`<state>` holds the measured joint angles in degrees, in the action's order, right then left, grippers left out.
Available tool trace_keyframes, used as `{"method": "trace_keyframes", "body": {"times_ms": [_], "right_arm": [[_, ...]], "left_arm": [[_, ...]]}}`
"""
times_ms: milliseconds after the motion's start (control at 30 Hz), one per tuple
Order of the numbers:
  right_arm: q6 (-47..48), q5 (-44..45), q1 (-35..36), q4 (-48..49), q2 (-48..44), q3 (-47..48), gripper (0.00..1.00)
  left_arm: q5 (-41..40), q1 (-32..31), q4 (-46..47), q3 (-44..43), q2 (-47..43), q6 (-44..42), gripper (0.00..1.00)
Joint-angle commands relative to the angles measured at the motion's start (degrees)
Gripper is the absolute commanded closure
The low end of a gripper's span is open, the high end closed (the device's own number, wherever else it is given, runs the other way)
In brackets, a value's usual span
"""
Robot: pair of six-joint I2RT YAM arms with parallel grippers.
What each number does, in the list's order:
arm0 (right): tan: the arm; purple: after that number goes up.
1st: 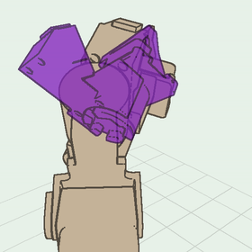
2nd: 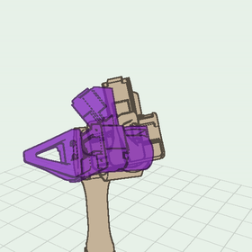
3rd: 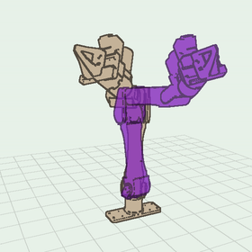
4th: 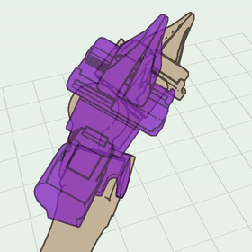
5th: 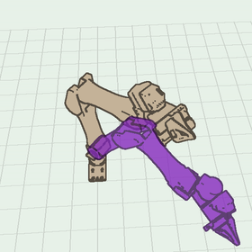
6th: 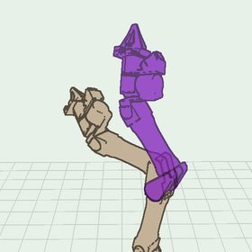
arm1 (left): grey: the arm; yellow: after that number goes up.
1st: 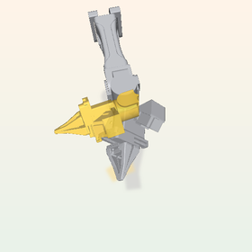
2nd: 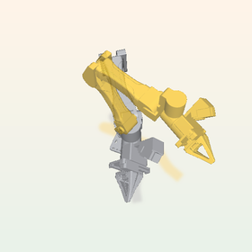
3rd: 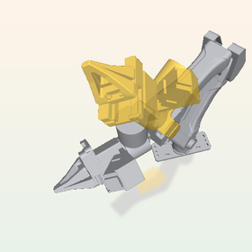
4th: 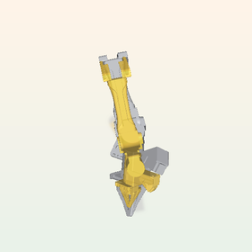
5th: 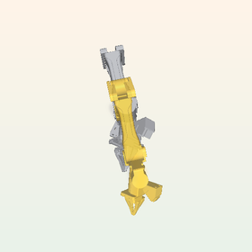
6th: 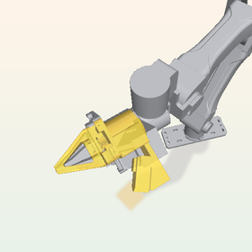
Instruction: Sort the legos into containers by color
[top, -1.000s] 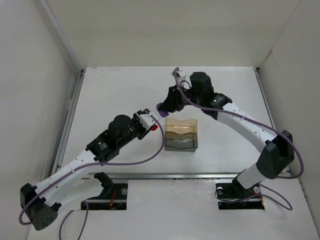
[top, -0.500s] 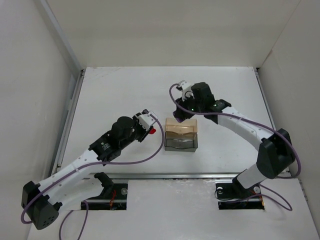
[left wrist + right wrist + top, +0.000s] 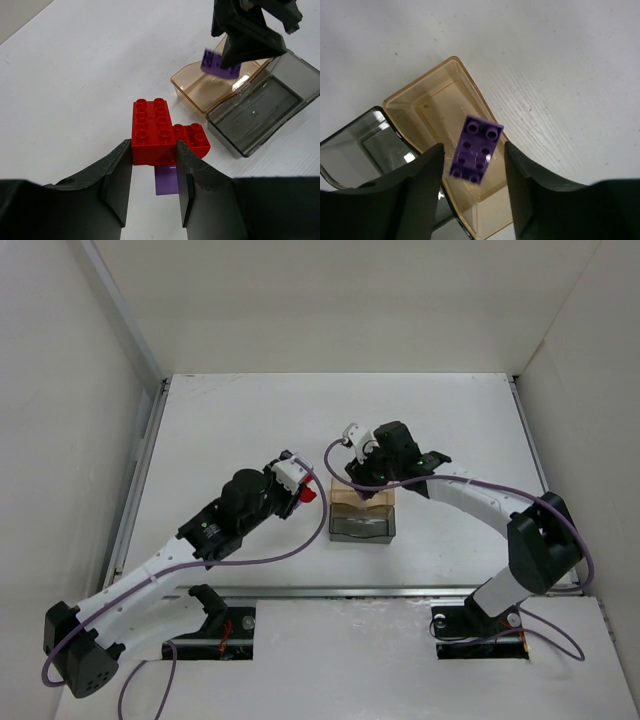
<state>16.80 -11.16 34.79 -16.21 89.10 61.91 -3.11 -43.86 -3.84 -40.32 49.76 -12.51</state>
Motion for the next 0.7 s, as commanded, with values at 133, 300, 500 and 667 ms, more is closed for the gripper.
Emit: {"method": "trace_keyframes", "body": {"times_ms": [133,300,500,667], "right_arm": [[-0.8,1.7,1.3,3.2,-2.3,2.6,0.23],[-9.4,-4.6,0.8,11.4,-11.8,-1.4,0.00],[-33.4,-16.2,2.0,32.2,-13.3,-5.5,0.06],[-41.2,-18.3,3.4,35.3,-8.3,-3.1,0.09]], "left_arm": [[-1.0,0.2,4.9,-4.1,-0.5,1.9,1.00],[-5.0,0.7,6.7,-5.3,0.8,6.4,1.00],[-8.3,0.7,8.6,-8.0,3.2,10.7,1.00],[-8.3,0.7,9.2,-8.6,3.2,10.7,1.00]]}}
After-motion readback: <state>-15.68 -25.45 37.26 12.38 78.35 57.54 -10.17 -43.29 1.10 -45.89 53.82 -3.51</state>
